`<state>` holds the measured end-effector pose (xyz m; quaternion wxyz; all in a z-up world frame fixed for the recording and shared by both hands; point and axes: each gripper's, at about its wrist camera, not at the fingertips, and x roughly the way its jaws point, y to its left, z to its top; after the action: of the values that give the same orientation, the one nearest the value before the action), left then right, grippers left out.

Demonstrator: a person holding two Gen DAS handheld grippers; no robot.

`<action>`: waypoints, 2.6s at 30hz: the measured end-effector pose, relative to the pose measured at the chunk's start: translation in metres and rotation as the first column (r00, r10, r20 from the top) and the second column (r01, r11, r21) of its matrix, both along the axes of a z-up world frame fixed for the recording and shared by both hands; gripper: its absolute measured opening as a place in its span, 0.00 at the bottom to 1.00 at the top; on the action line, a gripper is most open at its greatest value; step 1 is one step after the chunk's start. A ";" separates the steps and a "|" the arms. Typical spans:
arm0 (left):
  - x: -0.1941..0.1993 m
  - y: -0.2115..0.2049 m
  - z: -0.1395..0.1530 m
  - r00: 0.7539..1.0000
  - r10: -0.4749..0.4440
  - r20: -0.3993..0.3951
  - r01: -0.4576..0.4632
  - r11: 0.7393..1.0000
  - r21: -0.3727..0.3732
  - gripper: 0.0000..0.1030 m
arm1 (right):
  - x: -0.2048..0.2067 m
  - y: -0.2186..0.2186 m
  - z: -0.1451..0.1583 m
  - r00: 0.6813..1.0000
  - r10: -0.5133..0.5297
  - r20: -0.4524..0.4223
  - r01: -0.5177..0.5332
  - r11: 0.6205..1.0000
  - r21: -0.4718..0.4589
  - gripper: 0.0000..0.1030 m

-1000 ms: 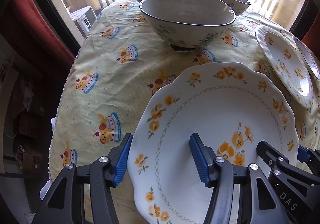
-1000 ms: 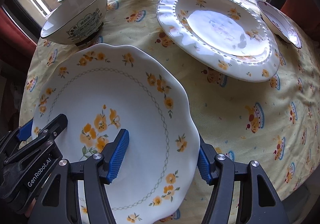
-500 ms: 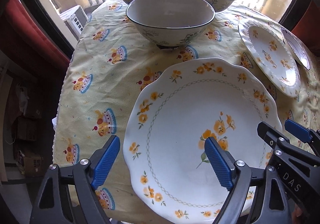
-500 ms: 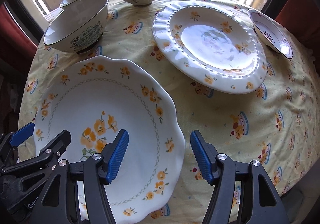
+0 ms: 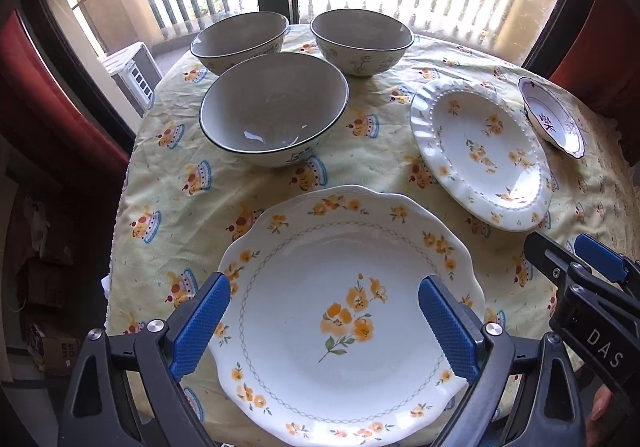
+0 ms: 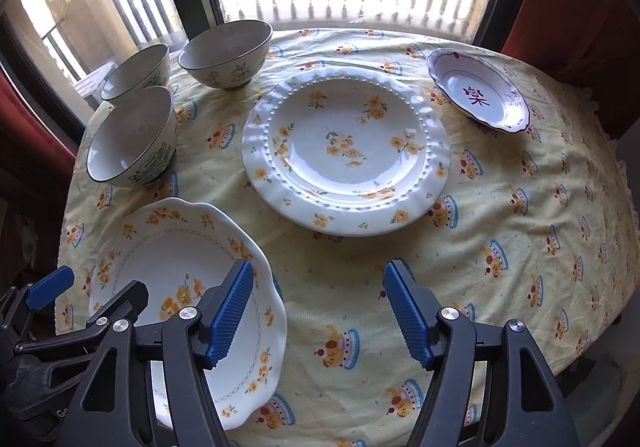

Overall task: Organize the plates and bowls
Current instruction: 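Open both tools and move them to the beaded-rim deep plate, then close both tools on the rim of the beaded-rim deep plate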

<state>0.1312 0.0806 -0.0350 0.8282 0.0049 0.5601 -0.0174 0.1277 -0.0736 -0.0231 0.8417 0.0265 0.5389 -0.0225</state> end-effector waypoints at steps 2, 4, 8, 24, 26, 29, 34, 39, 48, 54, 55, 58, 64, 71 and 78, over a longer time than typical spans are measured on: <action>0.004 -0.010 0.004 1.000 -0.007 0.009 0.007 1.000 0.006 0.93 | 0.006 -0.009 0.005 1.000 -0.010 0.011 0.010 1.000 0.004 0.69; 0.010 -0.019 0.007 1.000 -0.005 0.015 0.006 1.000 -0.009 0.93 | 0.013 -0.019 0.007 1.000 -0.013 0.014 0.013 1.000 0.007 0.69; 0.024 -0.040 0.009 1.000 0.010 0.019 -0.010 1.000 -0.002 0.93 | 0.028 -0.040 0.008 1.000 0.000 0.023 0.000 1.000 0.002 0.73; 0.088 -0.101 -0.008 0.997 0.065 0.046 -0.066 0.998 0.010 0.93 | 0.097 -0.102 -0.006 0.998 0.004 0.060 -0.005 1.000 0.015 0.89; 0.095 -0.104 -0.014 0.996 0.074 0.044 -0.075 0.997 0.016 0.93 | 0.105 -0.105 -0.010 0.998 0.009 0.061 -0.010 1.000 0.014 0.89; 0.105 -0.109 -0.022 0.996 0.079 0.041 -0.080 0.996 0.026 0.91 | 0.117 -0.107 -0.020 0.998 0.022 0.053 -0.022 1.000 0.014 0.85; 0.119 -0.114 -0.039 0.996 0.083 0.019 -0.084 0.996 0.036 0.87 | 0.134 -0.111 -0.039 0.999 0.026 0.024 -0.027 1.000 0.015 0.81; 0.131 -0.115 -0.055 0.996 0.085 -0.004 -0.084 0.995 0.044 0.83 | 0.148 -0.109 -0.057 1.000 0.029 -0.005 -0.029 0.999 0.016 0.77; 0.144 -0.119 -0.070 0.996 0.082 -0.046 -0.080 0.996 0.041 0.78 | 0.164 -0.107 -0.077 0.999 0.027 -0.047 -0.026 0.999 0.021 0.72; 0.144 -0.121 -0.075 0.996 0.071 -0.053 -0.069 0.997 0.032 0.75 | 0.168 -0.105 -0.085 0.998 0.019 -0.058 -0.018 1.000 0.018 0.71; 0.142 -0.122 -0.074 0.997 0.064 -0.052 -0.062 0.998 0.031 0.74 | 0.169 -0.105 -0.086 0.998 0.019 -0.057 -0.018 1.000 0.016 0.71; 0.142 -0.125 -0.074 0.997 0.068 -0.046 -0.067 0.997 0.039 0.75 | 0.169 -0.105 -0.086 0.998 0.018 -0.057 -0.018 1.000 0.008 0.70; 0.137 -0.124 -0.072 0.997 0.063 -0.054 -0.062 0.998 0.029 0.74 | 0.165 -0.107 -0.082 0.998 0.009 -0.060 -0.009 1.000 -0.001 0.65; 0.118 -0.128 -0.073 0.996 0.034 -0.078 -0.033 0.999 0.017 0.73 | 0.146 -0.112 -0.080 0.996 -0.011 -0.083 0.010 1.000 -0.010 0.65; 0.092 -0.136 -0.073 0.995 -0.004 -0.101 0.004 1.000 0.000 0.73 | 0.113 -0.120 -0.078 0.993 -0.039 -0.107 0.037 0.999 -0.028 0.65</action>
<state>0.2233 -0.0555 -0.1079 0.7988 0.0053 0.6013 -0.0190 0.2409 -0.1937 -0.1010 0.8111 0.0246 0.5824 -0.0469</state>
